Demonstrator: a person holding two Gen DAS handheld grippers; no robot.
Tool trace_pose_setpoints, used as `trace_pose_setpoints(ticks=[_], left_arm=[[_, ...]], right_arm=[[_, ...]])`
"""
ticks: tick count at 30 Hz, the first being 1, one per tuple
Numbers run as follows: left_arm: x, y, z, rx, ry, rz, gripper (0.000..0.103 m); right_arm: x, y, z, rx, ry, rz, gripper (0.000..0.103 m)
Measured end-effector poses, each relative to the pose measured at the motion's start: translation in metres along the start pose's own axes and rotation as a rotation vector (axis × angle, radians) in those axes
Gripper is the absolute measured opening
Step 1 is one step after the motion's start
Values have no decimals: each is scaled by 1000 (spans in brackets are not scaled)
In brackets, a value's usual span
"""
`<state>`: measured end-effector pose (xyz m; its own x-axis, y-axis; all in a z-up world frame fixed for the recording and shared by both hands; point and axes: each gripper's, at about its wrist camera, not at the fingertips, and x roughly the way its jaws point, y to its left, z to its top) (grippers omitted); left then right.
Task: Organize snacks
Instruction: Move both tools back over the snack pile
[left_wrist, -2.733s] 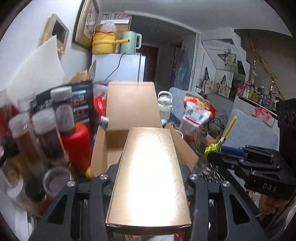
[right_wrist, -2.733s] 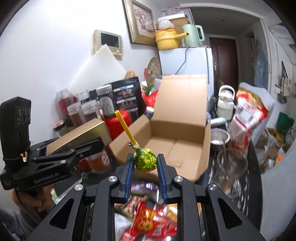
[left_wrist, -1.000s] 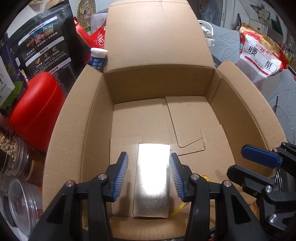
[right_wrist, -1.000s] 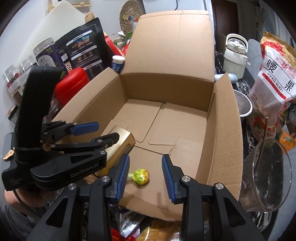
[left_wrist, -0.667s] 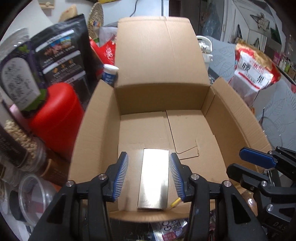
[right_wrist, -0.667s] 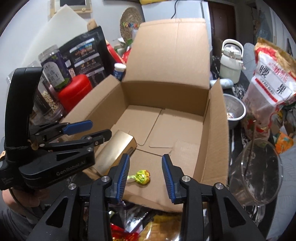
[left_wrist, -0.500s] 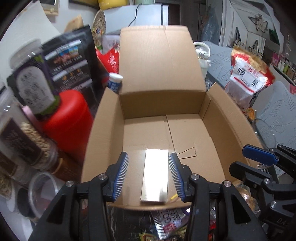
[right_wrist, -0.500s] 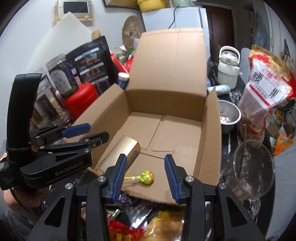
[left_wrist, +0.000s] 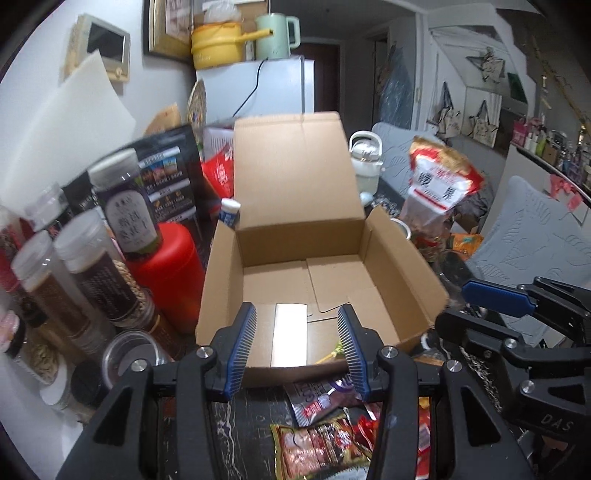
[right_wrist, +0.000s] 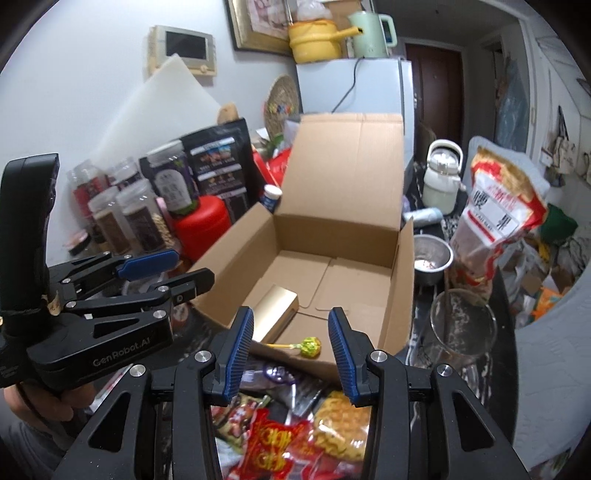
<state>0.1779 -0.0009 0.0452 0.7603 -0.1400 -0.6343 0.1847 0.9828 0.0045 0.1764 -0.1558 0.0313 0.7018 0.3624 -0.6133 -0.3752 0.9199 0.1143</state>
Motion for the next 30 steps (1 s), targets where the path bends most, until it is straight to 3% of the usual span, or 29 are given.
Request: trace_pose_setpoints(ticks=[9, 11, 13, 16, 17, 19, 20, 23, 30], left_arm=[[-51, -9, -12, 27, -63, -9, 46], [-59, -10, -17, 29, -71, -9, 46], [-64, -10, -20, 32, -75, -10, 46], [-73, -10, -27, 34, -77, -12, 46], [-75, -10, -31, 34, -75, -12, 50], [-79, -9, -35, 31, -78, -12, 77], [-81, -7, -39, 29, -89, -12, 81], [-88, -7, -49, 38, -112, 3, 83], [-85, -5, -72, 22, -63, -49, 83]], right_arm=[[-46, 25, -11, -23, -64, 14, 43], [-56, 28, -15, -21, -85, 3, 54], [-63, 31, -19, -23, -98, -9, 54], [-72, 35, -26, -19, -111, -15, 65], [-74, 36, -29, -20, -116, -14, 67], [-76, 40, -34, -21, -113, -17, 67], [-77, 41, -37, -19, -113, -20, 67], [-78, 44, -46, -15, -111, -24, 69], [-76, 44, -70, 17, -88, -40, 72]])
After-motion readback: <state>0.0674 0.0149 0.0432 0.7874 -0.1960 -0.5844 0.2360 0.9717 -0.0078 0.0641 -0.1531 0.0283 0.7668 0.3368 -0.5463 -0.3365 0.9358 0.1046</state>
